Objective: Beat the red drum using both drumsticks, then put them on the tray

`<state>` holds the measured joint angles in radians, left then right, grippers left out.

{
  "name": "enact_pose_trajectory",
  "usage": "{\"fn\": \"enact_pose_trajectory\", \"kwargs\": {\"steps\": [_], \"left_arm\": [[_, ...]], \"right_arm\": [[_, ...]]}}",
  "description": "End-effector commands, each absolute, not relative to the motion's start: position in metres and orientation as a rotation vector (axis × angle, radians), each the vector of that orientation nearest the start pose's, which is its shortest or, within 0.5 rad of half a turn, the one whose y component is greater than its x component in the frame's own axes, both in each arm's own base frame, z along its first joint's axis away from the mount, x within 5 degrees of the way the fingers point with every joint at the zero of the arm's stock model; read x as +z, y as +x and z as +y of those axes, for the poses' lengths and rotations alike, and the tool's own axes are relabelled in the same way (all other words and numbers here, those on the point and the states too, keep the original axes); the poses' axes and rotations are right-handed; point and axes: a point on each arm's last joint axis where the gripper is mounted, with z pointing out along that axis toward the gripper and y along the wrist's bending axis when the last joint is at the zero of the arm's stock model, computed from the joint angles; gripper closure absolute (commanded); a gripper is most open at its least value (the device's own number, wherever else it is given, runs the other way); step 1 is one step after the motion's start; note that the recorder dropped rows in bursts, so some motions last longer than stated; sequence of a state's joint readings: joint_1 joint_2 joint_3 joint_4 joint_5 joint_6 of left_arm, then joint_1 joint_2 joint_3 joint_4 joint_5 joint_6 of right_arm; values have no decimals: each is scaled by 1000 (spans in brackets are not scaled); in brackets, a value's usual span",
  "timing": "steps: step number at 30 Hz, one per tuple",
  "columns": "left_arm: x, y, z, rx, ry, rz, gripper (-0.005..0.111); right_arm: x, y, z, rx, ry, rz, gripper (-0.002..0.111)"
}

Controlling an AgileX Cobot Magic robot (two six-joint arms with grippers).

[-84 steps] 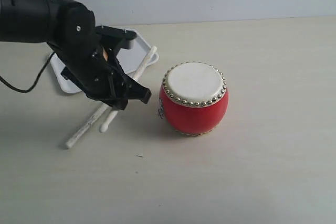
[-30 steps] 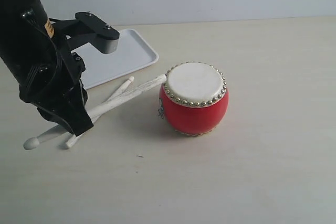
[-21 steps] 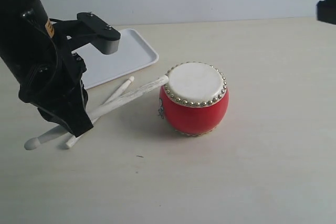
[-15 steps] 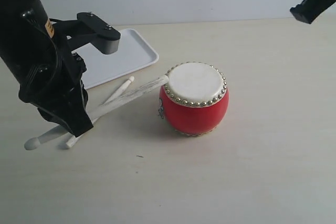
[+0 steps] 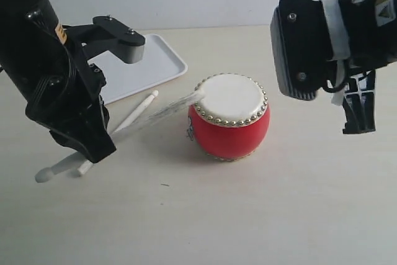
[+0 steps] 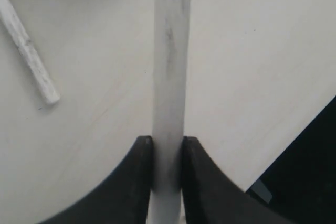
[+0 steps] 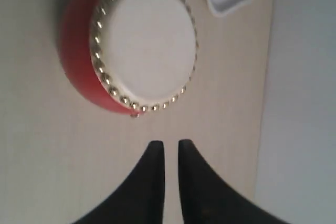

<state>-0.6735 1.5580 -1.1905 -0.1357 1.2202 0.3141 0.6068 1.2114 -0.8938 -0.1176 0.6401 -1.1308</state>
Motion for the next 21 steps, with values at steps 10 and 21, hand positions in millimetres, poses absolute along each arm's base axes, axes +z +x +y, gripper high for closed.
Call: {"fn": "enact_pose_trajectory", "kwargs": {"steps": [10,21], "left_arm": [[276,203,-208,-625,1496,2648,107],[281,198,-216,-793,1445,2644,107]], "right_arm": [[285,113,148,-188,-2070,1107,55],[278,122,160,-235,-2084,1054,54]]}}
